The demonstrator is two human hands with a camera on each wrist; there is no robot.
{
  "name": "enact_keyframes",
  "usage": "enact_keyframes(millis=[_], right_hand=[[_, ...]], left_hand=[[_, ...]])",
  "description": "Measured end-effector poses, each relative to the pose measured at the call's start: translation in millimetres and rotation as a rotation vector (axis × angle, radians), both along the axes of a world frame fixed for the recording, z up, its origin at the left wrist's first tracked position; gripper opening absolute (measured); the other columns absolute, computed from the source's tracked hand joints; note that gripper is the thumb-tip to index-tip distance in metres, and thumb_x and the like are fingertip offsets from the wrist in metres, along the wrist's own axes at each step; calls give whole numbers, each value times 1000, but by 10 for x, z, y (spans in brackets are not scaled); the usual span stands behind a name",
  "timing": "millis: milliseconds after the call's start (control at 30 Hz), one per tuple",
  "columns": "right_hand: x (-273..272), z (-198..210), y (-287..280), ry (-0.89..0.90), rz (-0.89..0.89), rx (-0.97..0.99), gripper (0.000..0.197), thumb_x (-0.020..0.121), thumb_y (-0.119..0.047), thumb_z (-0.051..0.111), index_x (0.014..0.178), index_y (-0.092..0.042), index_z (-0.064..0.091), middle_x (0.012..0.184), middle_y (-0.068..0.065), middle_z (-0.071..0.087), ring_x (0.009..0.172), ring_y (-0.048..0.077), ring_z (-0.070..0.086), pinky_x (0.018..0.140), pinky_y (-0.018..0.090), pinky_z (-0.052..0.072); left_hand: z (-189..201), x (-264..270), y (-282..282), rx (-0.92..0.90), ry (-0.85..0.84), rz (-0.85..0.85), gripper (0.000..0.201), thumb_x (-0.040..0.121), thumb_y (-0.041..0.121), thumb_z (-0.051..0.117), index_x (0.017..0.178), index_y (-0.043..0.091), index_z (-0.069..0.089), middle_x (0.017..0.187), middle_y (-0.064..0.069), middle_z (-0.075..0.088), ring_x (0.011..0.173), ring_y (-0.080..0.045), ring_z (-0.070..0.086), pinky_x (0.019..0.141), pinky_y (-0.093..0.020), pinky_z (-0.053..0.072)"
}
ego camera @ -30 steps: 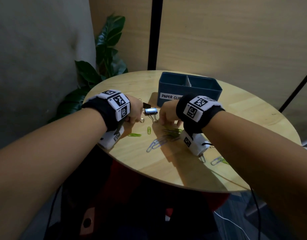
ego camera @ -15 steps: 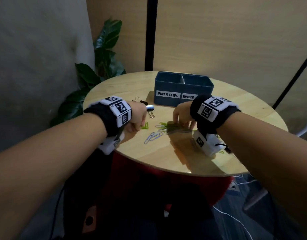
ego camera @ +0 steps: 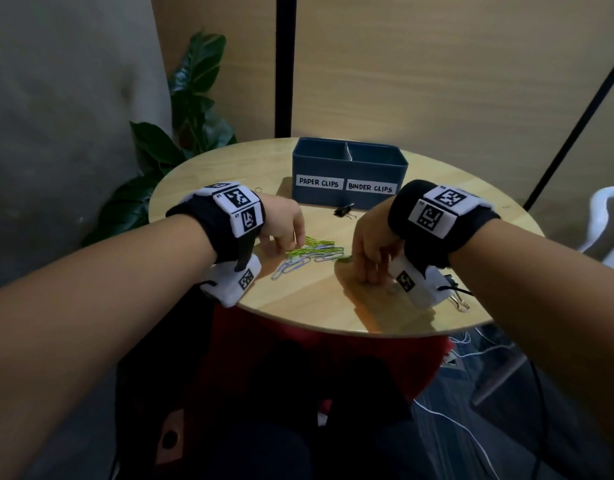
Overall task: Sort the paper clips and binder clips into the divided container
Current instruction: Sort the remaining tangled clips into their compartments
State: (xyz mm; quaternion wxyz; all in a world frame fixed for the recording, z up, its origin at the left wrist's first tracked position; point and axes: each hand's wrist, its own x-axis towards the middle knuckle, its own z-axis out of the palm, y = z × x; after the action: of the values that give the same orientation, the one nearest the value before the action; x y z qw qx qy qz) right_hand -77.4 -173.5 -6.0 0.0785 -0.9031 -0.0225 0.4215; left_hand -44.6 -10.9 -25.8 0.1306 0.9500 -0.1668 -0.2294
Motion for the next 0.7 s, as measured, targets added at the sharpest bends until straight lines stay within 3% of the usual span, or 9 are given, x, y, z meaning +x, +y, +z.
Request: enact_keyframes(millis=[67, 133, 233, 300, 400, 467, 567, 667, 700], right_hand=[[25, -34, 51, -148, -17, 62, 52, 83, 22, 24, 117, 6, 59, 66, 7, 65, 57, 17, 63, 51, 23, 55], [72, -63, 75, -298, -55, 137, 43, 86, 18, 33, 116, 6, 61, 78, 8, 62, 68, 19, 60, 65, 30, 55], [109, -86, 69, -440, -85, 146, 27, 85, 6, 56, 108, -5, 63, 101, 14, 64, 88, 25, 63, 76, 38, 58], [106, -100, 65, -469, -3, 27, 52, 80, -11, 71, 128, -11, 52, 120, 10, 58, 104, 25, 60, 86, 39, 56], [98, -127, 93, -446, 137, -84, 86, 76, -26, 76, 147, -21, 28, 144, 5, 43, 128, 24, 46, 99, 35, 46], [165, -142, 106, -410, 154, -81, 80, 75, -27, 76, 144, -22, 35, 140, 5, 48, 118, 22, 54, 94, 33, 50], [259, -166, 120, -410, 118, -5, 60, 75, -22, 76, 129, -17, 51, 124, 10, 61, 80, 18, 64, 70, 27, 55], [298, -191, 145, -399, 93, 51, 45, 80, -15, 72, 122, -10, 58, 120, 15, 64, 91, 26, 65, 75, 31, 56], [314, -201, 143, -409, 97, 51, 41, 81, -15, 71, 120, -9, 59, 119, 15, 64, 92, 25, 64, 75, 31, 56]], left_hand=[[28, -20, 7, -33, -18, 14, 24, 83, 17, 70, 105, 12, 62, 98, -8, 61, 85, -23, 59, 74, -33, 57], [49, -35, 33, 3, -9, 6, 47, 71, 36, 80, 109, 20, 57, 100, -2, 54, 91, -20, 57, 73, -33, 56], [71, -79, 71, 192, 63, -27, 70, 67, 39, 82, 124, 24, 44, 112, -1, 47, 103, -21, 53, 73, -30, 54], [51, -93, 68, 259, 43, -21, 76, 69, 36, 81, 130, 22, 39, 121, -3, 47, 106, -22, 55, 80, -33, 55], [15, -46, 36, 162, -31, 2, 87, 70, 34, 81, 140, 21, 33, 135, -7, 48, 117, -25, 54, 90, -34, 51], [17, -6, 0, 108, -29, 6, 93, 71, 35, 80, 146, 26, 27, 140, -7, 46, 120, -25, 53, 93, -35, 50], [1, 33, -76, 69, 17, 1, 81, 74, 32, 79, 142, 22, 38, 138, -9, 48, 106, -25, 60, 91, -39, 55], [-38, 81, -140, 16, -32, 8, 55, 78, 24, 77, 126, 10, 55, 124, -13, 59, 84, -27, 65, 80, -41, 60], [-48, 92, -157, 22, -58, -3, 47, 80, 23, 75, 121, 7, 58, 119, -13, 62, 77, -26, 65, 73, -34, 62]])
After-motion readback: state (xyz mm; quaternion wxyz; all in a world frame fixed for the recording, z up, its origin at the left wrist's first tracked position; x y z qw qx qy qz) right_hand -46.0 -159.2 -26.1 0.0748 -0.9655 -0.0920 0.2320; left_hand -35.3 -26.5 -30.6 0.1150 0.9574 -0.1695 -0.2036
